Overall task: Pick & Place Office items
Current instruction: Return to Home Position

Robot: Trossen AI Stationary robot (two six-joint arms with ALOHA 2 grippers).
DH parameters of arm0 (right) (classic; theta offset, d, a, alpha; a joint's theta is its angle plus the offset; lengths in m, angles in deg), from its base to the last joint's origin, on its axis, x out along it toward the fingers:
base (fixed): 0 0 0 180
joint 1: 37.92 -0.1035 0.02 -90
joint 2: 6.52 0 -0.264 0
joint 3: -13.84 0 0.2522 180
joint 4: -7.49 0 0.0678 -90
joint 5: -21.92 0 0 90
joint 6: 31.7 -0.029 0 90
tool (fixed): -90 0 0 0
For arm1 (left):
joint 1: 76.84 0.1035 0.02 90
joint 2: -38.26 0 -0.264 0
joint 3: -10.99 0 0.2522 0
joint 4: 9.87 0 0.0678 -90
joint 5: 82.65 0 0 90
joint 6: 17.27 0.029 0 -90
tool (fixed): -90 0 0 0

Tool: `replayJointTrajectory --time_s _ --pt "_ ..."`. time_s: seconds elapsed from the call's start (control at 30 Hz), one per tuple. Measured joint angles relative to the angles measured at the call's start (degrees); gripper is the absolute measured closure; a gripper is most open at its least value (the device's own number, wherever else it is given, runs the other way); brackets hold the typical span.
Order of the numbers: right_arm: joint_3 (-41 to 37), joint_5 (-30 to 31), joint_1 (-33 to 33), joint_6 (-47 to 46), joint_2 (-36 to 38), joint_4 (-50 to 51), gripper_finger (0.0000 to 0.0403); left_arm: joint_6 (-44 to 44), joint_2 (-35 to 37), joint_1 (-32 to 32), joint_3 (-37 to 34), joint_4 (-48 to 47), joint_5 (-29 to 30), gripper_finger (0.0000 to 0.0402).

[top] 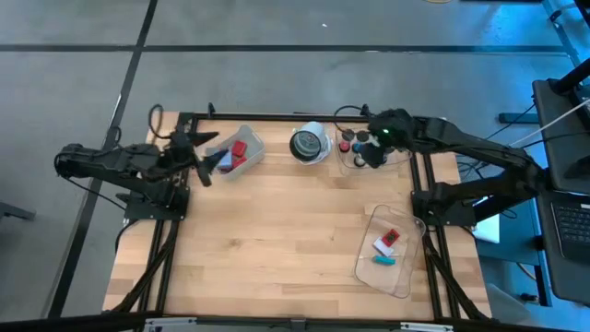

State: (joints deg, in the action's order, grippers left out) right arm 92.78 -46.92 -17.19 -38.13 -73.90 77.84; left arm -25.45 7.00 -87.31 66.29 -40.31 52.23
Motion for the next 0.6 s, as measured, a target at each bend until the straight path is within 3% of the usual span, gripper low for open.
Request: replayJointTrajectory --time_s 0.3,0.6 --pt "-17.81 -4.49 -0.66 -2.08 17.59 -13.14 0.0092 -5.41 7.88 -0.86 0.0 -6.82 -3.27 0.0116" --pt "-34.2 -9.13 -5.66 -3.11 30.94 -30.21 0.0091 -7.77 8.85 -0.86 0.0 -9.38 -7.12 0.0116"
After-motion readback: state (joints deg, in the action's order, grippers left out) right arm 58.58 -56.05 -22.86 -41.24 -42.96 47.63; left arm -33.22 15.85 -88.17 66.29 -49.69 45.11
